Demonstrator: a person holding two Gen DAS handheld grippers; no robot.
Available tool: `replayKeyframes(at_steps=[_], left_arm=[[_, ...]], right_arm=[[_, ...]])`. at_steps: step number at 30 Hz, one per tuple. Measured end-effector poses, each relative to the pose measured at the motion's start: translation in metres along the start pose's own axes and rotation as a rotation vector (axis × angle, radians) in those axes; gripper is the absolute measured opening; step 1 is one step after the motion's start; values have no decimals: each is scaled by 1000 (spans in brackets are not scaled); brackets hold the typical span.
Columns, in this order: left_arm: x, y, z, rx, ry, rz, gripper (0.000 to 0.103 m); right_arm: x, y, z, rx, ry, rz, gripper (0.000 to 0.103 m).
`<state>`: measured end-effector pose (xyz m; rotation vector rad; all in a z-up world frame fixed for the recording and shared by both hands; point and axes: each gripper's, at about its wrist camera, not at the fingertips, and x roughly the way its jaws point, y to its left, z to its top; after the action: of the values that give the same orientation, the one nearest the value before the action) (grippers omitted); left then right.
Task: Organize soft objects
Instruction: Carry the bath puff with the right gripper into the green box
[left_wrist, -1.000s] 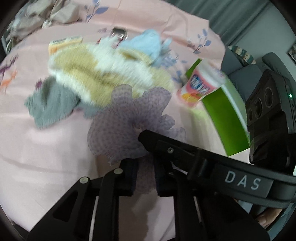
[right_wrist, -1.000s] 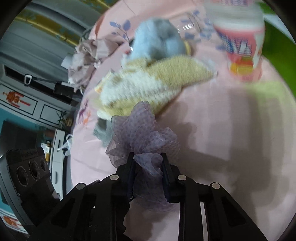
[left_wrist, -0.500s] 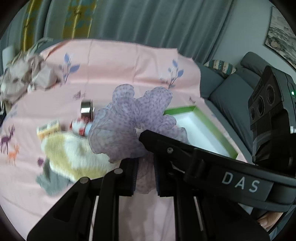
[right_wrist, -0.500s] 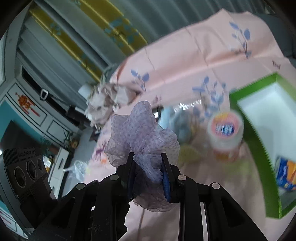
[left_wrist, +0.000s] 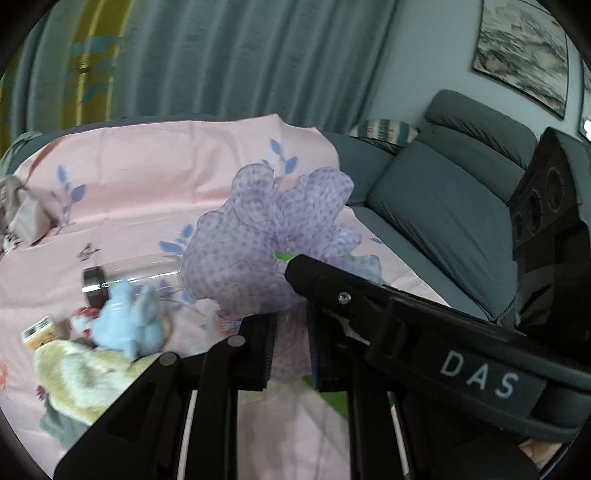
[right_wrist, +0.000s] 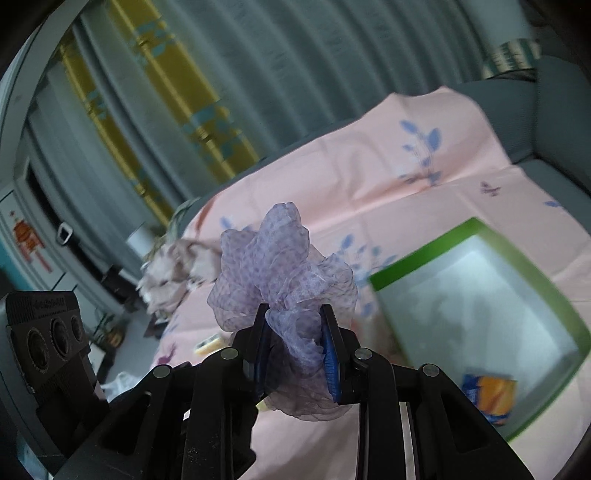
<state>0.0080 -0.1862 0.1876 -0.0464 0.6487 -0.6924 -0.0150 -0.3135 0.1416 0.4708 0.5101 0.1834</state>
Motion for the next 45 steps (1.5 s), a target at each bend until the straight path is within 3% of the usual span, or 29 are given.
replayKeyframes(at_steps=[11,19,45], left_arm=[[48,-44,2,72,80,-81,11],[78,-58,-5,49,176,-133,11],[133,-76,-23,77,321,-87,13]], right_arm=[[-18,-64,1,129,-42,-117,29],[-18,-100,-4,220,-22,-168,29],[-2,-164,-21,380,73,-331,29]])
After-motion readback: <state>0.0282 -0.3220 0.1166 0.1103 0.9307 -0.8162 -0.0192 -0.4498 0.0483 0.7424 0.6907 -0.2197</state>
